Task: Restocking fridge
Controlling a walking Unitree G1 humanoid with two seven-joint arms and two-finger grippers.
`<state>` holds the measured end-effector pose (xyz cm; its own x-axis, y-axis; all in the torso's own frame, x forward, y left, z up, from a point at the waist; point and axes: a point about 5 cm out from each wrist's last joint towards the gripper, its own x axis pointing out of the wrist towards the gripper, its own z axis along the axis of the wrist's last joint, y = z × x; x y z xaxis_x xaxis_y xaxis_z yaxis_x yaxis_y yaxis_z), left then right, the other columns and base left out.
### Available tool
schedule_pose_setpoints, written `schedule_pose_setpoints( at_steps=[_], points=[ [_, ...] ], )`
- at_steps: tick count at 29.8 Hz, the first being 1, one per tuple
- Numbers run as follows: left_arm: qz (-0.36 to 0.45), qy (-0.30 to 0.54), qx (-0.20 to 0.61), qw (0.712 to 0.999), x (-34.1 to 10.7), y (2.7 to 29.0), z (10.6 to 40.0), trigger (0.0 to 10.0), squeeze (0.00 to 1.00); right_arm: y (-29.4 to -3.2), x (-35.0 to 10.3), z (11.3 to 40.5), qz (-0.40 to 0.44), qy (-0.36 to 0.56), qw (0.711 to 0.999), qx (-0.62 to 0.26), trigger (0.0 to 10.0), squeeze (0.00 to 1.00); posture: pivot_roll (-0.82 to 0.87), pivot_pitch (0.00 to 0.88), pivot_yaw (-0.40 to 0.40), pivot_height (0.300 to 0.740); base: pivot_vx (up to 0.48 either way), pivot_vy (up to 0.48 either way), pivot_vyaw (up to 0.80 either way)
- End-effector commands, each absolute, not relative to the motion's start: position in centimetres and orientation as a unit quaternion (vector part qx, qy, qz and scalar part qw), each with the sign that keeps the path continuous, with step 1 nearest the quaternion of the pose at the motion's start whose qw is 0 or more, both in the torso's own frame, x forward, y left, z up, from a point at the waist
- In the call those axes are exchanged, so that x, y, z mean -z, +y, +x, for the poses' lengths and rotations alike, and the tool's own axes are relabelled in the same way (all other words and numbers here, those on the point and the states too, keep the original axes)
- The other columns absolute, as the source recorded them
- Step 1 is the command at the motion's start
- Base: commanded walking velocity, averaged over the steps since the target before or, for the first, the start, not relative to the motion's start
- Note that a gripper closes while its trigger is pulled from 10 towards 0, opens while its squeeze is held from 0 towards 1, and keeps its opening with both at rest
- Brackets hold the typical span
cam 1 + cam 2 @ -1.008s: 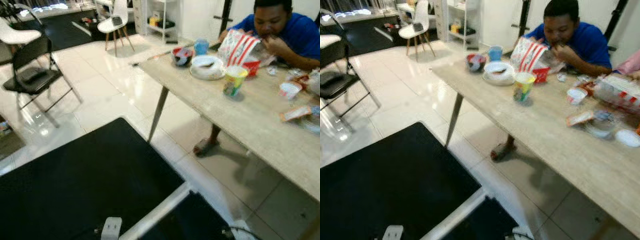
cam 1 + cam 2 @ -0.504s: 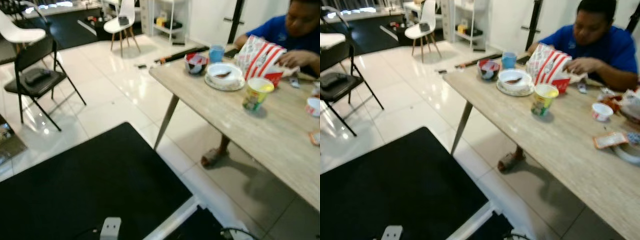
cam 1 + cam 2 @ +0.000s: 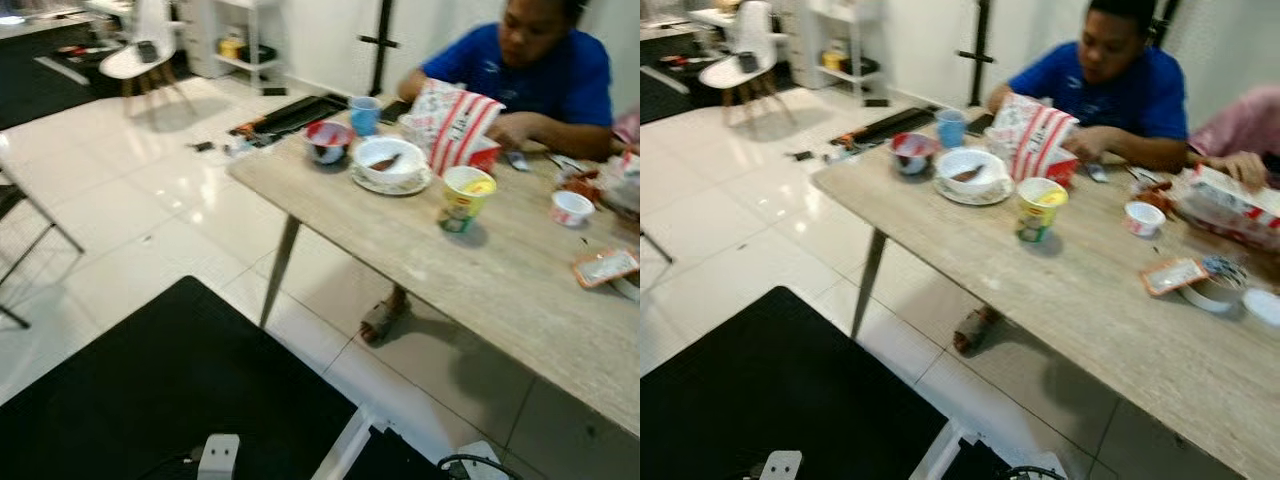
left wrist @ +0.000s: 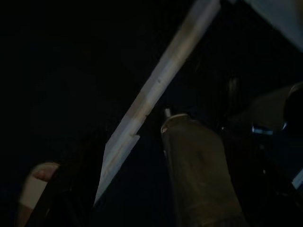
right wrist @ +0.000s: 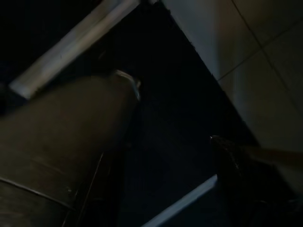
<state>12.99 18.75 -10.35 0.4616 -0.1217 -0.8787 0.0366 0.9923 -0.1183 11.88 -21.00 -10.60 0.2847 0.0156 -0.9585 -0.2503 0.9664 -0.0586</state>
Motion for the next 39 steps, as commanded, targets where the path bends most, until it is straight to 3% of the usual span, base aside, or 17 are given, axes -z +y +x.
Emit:
schedule_pose_setpoints(
  at_steps=[1,34,39],
  points=[
    [-0.037,0.521,0.047,0.852,10.44,18.85,12.69,10.0,0.0,-20.91,10.46,12.4,-0.099,0.586,0.8,-0.085,10.0,0.0,-0.02,0.0,0.018,0.74,0.304,0.0,-0.76],
    [-0.041,0.517,0.031,0.854,10.42,19.04,12.72,10.0,0.0,-20.66,10.58,12.14,-0.096,0.591,0.796,-0.09,10.0,0.0,-0.02,0.0,0.023,0.74,0.008,0.0,-0.76],
    [-0.045,0.516,0.043,0.854,10.36,18.9,12.89,10.0,0.0,-20.68,10.5,12.39,-0.091,0.582,0.804,-0.081,10.0,0.0,-0.02,0.0,0.023,0.74,0.0,-0.092,0.0]
  ],
)
